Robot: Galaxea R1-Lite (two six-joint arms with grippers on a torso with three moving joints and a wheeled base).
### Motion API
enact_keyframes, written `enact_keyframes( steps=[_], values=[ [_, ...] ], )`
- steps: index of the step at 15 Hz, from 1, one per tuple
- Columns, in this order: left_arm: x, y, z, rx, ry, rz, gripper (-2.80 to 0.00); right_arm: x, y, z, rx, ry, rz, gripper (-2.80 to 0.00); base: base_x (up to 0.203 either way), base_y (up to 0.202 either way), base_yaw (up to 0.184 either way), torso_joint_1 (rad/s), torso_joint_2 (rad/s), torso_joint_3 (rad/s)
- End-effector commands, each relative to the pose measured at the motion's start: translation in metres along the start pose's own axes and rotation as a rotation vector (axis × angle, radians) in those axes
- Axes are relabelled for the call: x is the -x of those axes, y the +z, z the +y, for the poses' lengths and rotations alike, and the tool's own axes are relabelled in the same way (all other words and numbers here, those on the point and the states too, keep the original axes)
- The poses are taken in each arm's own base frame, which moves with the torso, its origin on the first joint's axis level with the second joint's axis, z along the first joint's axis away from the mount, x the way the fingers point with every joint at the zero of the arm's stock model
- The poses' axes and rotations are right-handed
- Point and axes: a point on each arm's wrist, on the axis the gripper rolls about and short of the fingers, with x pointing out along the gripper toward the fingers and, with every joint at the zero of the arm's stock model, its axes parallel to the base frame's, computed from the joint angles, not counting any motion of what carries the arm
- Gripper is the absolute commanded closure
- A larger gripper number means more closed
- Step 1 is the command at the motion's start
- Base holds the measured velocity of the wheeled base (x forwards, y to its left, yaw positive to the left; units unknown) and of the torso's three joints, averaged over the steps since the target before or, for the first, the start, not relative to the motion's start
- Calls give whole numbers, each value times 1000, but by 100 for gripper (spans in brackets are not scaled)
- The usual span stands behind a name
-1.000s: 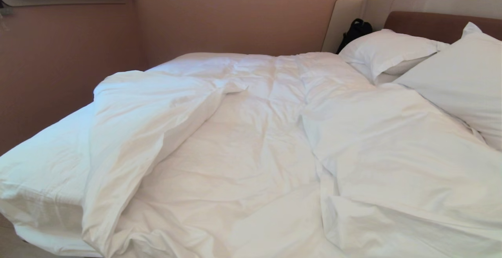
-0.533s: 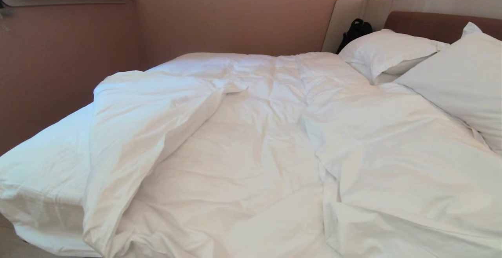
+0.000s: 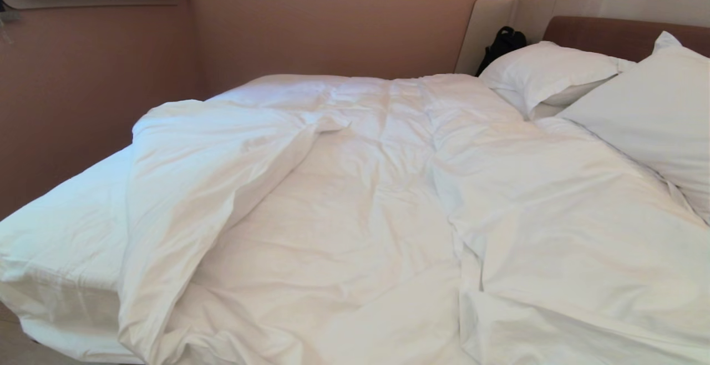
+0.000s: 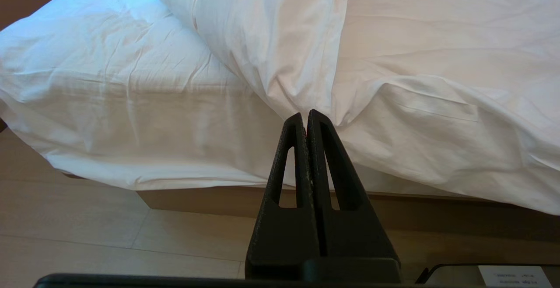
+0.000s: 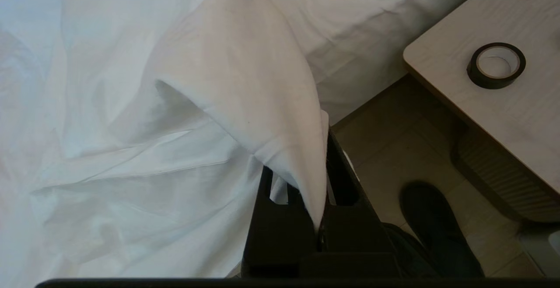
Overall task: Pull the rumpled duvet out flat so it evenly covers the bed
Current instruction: Flatten the corners of the folded blanket
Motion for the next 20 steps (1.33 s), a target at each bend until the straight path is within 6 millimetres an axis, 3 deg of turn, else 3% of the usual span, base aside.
enact_keyframes(
  steps=[1, 20],
  values=[
    [0, 0, 0, 0, 0, 1, 0, 4, -3, -1, -3, 4, -12, 0, 0, 0, 0, 0, 0, 0],
    [0, 0, 0, -1, 0, 1, 0, 19, -14, -7, -8, 6, -111, 0, 0, 0, 0, 0, 0, 0]
  ],
)
